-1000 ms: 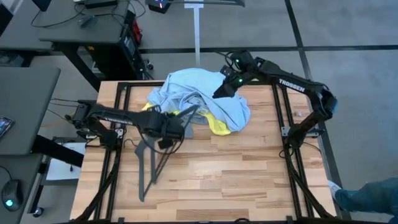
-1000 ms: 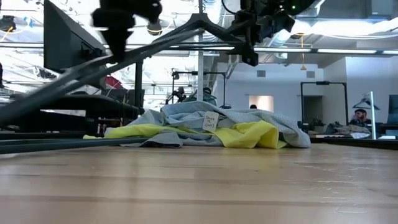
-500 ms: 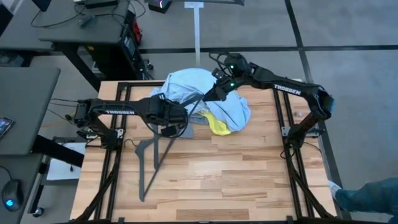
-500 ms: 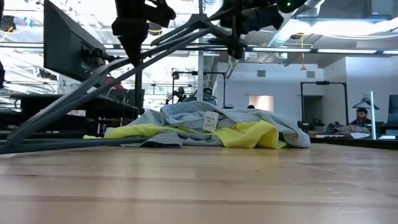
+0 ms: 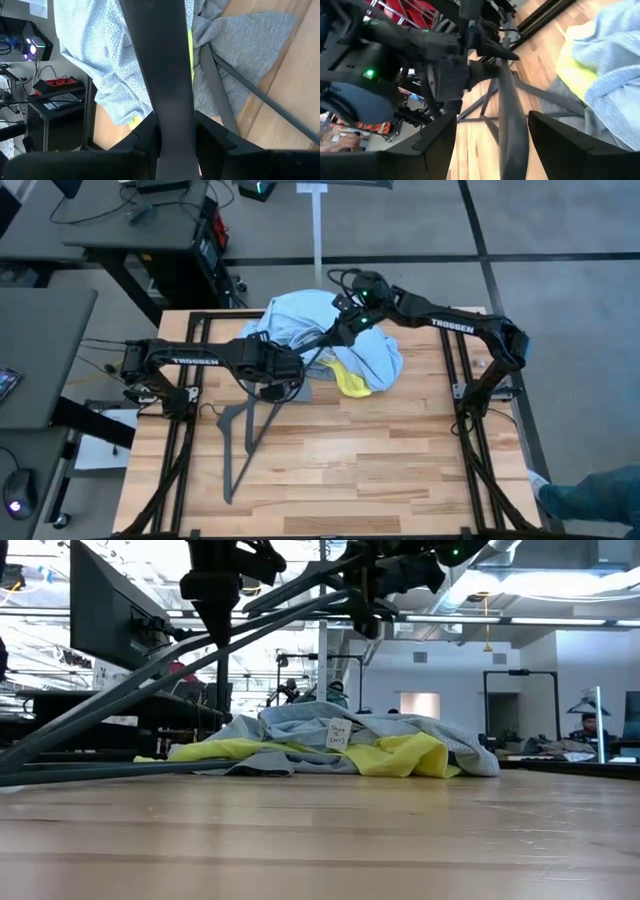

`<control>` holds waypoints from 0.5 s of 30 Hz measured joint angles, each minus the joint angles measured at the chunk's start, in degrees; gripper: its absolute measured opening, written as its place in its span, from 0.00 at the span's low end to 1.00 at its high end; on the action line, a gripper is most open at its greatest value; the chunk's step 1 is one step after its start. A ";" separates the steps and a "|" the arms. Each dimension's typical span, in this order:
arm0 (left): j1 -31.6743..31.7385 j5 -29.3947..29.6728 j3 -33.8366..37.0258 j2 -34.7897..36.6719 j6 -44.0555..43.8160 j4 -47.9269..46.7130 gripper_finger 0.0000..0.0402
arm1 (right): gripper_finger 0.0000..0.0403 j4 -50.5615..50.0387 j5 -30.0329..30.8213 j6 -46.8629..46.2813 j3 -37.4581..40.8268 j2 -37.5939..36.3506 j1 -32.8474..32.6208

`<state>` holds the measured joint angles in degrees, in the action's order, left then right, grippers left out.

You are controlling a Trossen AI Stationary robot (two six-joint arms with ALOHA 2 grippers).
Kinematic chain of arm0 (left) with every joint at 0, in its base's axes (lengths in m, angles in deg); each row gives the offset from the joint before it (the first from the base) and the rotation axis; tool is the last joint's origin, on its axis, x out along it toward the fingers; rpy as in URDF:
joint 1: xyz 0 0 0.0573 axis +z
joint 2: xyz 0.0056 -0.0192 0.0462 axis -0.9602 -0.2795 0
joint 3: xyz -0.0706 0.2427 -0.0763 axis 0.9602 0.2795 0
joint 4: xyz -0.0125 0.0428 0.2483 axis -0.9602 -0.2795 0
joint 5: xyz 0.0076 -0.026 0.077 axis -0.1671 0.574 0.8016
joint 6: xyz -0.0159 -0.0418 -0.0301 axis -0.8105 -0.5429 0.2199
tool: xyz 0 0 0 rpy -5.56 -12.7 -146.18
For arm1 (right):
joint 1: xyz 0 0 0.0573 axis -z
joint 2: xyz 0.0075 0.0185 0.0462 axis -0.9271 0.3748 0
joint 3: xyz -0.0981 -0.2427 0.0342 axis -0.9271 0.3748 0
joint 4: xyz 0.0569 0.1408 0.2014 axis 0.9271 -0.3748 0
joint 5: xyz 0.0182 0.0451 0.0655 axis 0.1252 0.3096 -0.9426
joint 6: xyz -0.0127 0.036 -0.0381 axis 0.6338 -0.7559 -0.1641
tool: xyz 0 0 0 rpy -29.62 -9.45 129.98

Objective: Hang clothes
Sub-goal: Hang the bottom black hanger on the clothes rack

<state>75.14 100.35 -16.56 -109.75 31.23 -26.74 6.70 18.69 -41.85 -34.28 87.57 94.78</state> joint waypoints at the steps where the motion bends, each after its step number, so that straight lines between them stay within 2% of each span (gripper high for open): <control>1: 0.00 0.06 0.00 0.00 0.33 0.04 0.19 | 0.57 0.49 -0.01 -0.01 0.00 0.41 -0.29; 5: 0.00 0.17 0.04 0.00 0.41 -0.04 0.19 | 0.49 0.42 -0.08 -0.81 0.04 1.22 -1.01; 15: -0.17 0.32 0.04 0.02 -0.30 -0.28 0.19 | 0.11 3.04 0.63 -2.11 0.02 2.83 -1.95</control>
<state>74.97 100.67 -16.52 -109.73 30.92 -27.02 9.74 19.32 -43.96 -34.26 90.40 92.83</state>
